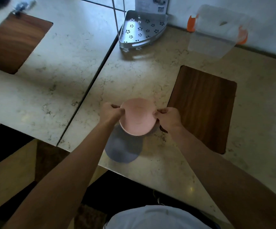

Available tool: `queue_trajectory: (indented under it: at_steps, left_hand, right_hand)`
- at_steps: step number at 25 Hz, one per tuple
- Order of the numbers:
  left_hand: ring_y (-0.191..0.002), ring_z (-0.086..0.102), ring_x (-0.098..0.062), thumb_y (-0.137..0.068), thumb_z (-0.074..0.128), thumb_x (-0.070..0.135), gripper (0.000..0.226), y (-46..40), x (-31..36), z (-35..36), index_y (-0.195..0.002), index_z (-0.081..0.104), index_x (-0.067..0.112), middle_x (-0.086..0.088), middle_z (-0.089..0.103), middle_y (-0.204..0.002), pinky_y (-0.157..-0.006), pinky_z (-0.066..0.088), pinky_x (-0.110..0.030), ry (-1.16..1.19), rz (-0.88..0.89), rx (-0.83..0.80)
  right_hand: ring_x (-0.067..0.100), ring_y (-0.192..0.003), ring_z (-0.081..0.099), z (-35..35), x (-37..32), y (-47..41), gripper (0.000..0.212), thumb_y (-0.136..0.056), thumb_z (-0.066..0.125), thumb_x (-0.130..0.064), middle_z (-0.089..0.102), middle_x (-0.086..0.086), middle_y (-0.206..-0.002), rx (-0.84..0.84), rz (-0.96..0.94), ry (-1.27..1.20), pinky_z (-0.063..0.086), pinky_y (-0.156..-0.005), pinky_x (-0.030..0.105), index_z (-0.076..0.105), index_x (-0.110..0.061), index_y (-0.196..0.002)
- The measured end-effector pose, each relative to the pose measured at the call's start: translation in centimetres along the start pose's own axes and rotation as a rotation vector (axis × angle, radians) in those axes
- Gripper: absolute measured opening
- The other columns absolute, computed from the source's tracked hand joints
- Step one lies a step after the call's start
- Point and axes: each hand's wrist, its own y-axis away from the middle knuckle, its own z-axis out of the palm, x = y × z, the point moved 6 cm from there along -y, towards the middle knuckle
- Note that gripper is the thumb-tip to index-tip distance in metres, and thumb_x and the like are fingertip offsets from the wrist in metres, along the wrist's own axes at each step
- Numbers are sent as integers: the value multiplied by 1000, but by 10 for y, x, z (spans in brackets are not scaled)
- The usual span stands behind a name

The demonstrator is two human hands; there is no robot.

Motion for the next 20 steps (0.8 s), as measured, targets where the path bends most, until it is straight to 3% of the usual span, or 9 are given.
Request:
queue_trajectory:
  at_steps: [3, 8, 11, 16, 20]
  left_hand:
    - [-67, 67, -23, -62, 70, 8, 15, 21, -33, -27, -54, 68, 21, -4, 70, -67, -65, 58, -41, -4, -81, 45]
    - [-76, 69, -24, -63, 70, 7, 22, 45, -84, -48, -83, 77, 11, -9, 73, -81, -72, 60, -42, -13, -163, 42]
    - [-81, 68, -23, -66, 69, 7, 25, 50, -98, -53, -90, 77, 11, -9, 74, -88, -78, 58, -41, -16, -171, 60]
    - [-82, 65, -16, -73, 67, 9, 25, 54, -104, -54, -96, 76, 14, -4, 74, -92, -73, 50, -28, -105, -99, 77]
    - [-88, 67, -20, -77, 67, 10, 26, 54, -105, -51, -102, 75, 12, -8, 75, -99, -82, 52, -31, -176, -18, 82]
  right_hand:
    - [22, -85, 71, 21, 9, 22, 21, -83, 76, -23, 76, 5, -93, -43, 4, 56, 60, -76, 37, 75, -8, -97]
    - [24, -86, 70, 51, 34, 52, 17, -82, 77, -20, 75, 8, -92, -121, 39, 118, 60, -79, 41, 75, -7, -93]
    - [22, -76, 72, 61, 45, 60, 15, -82, 77, -16, 76, 9, -89, -130, 67, 110, 63, -69, 39, 75, -5, -92]
    - [30, -82, 72, 70, 55, 67, 9, -82, 75, -16, 75, 12, -89, -131, 82, 116, 61, -78, 49, 74, -8, -86]
    - [24, -83, 70, 66, 52, 69, 13, -81, 74, -24, 74, 4, -88, -83, 35, 217, 58, -78, 36, 75, -14, -90]
